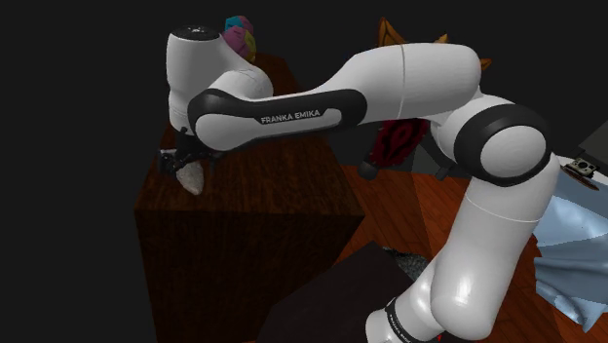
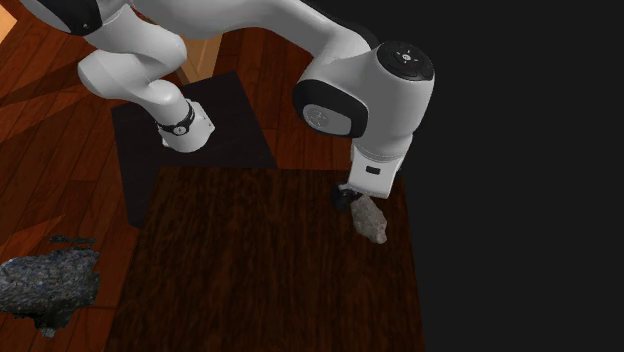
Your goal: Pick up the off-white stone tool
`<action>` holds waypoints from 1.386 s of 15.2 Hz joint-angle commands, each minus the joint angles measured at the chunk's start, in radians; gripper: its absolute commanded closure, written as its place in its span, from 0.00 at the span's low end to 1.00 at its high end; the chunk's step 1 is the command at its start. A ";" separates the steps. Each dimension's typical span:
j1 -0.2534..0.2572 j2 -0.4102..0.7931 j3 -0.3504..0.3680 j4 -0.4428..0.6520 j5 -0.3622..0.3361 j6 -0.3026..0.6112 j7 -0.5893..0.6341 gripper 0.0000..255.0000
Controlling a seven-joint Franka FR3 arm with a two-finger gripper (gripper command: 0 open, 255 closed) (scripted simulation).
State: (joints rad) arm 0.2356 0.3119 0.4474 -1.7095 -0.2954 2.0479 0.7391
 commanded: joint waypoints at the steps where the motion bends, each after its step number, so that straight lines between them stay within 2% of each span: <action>1: 0.001 0.006 -0.002 -0.021 -0.007 0.027 0.008 0.00; 4: 0.001 0.013 -0.004 -0.033 -0.012 0.045 0.013 0.00; 5: 0.001 0.012 -0.004 -0.035 -0.012 0.045 0.012 1.00; 14: 0.001 0.013 -0.004 -0.033 -0.012 0.045 0.013 1.00; 21: -0.001 -0.015 0.004 0.024 0.011 -0.036 -0.009 1.00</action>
State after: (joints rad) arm 0.2353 0.2999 0.4508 -1.6960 -0.2878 2.0246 0.7341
